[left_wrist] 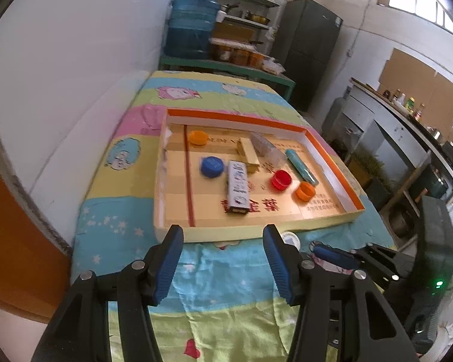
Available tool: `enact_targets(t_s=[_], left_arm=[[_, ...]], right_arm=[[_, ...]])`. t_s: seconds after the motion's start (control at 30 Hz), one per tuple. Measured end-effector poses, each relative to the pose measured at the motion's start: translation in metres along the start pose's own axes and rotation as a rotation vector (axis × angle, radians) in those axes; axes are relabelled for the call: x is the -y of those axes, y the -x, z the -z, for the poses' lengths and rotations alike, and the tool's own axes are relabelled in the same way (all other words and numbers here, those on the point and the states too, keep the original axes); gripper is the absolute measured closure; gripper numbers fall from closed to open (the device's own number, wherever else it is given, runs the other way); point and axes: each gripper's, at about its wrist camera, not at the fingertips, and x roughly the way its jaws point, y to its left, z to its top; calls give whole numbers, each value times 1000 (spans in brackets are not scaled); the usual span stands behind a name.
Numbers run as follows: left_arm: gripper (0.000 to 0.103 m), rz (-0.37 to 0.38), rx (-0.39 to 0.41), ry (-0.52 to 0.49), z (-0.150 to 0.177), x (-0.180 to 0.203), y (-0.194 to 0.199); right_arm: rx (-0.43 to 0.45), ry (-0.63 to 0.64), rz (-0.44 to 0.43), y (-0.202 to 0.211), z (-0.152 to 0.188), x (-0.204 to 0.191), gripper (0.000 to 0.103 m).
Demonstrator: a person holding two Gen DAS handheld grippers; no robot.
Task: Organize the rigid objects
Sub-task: 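Grasp the black cap on the quilt with the right tool, then grasp the white QR-code cap with the left tool while the right holds the black cap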
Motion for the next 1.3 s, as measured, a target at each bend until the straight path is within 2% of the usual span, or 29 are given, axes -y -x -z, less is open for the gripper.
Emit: enact_targets(t_s=[0.03,0.23,0.33,0.43,0.6,0.7,0.73,0.83,0.97,1.3], left_arm=[[48,6,-6,-7,0,2,-2],[48,106,-104,-131,5,40,-28],[48,114,-146,-186,10,60,-47],[48,83,-163,-214,14,73,-64],[50,41,-162,-183,15,73,-78],[69,-37,-153,-190,16,74,-77],[72,-43,-152,-189,17,73,-78],[72,-9,-149,-146,17,64,-74],[73,-6,-143,-127,19,59,-67],[72,-46,-54,-63,-4,45,-27]], right_arm=[[-8,1,6,-1,1,1,72],[3,-25,69,16,14,20,73],[6,-79,118,30,27,43,73],[13,-142,140,41,36,62,73],[34,-190,132,51,42,76,73],[44,-186,121,51,41,71,73],[46,-185,114,50,40,70,73],[54,-185,96,48,37,64,73],[60,-183,78,47,30,59,73],[106,-152,70,51,0,50,73]])
